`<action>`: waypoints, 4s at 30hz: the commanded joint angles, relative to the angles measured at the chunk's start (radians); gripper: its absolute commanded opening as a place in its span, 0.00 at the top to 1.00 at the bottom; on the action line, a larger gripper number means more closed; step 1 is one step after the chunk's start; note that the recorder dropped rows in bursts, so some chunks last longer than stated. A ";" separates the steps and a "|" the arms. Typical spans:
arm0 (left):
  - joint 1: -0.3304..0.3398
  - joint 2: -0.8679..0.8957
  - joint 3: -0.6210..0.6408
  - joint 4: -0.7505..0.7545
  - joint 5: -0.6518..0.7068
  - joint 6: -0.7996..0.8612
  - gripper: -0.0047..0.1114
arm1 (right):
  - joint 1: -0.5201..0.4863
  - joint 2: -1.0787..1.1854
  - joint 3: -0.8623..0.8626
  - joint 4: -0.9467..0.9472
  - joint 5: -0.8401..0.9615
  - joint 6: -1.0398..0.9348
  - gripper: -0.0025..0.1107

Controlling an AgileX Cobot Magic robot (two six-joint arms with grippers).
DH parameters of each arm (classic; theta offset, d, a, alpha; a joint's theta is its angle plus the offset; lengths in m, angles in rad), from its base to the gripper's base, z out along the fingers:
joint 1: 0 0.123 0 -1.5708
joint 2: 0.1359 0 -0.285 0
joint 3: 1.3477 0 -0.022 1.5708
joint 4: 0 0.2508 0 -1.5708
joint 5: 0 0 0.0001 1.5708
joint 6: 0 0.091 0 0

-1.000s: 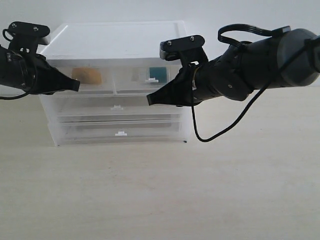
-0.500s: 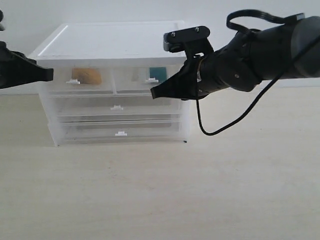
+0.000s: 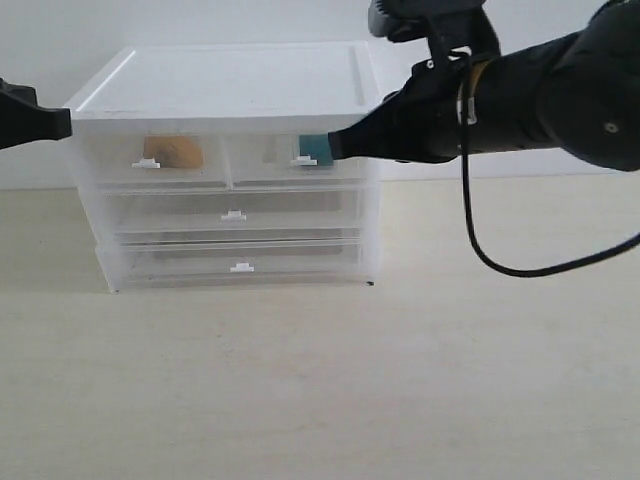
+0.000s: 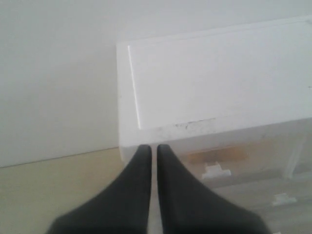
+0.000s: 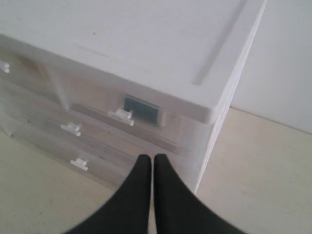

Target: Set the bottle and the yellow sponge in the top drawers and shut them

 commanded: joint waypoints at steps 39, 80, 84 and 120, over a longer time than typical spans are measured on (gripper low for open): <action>-0.005 -1.153 0.254 -0.011 0.303 -0.151 0.93 | -0.001 -1.252 0.856 -0.003 -0.483 0.071 0.98; 0.001 -1.310 0.259 0.109 0.399 -0.109 0.93 | -0.001 -1.420 0.923 -0.003 -0.356 0.039 0.98; 0.001 -1.310 0.304 0.314 0.378 -0.109 0.93 | -0.001 -1.420 0.923 -0.003 -0.356 0.039 0.98; 0.242 -1.310 0.807 0.399 0.173 -0.401 0.93 | -0.001 -1.420 0.923 -0.003 -0.356 0.039 0.98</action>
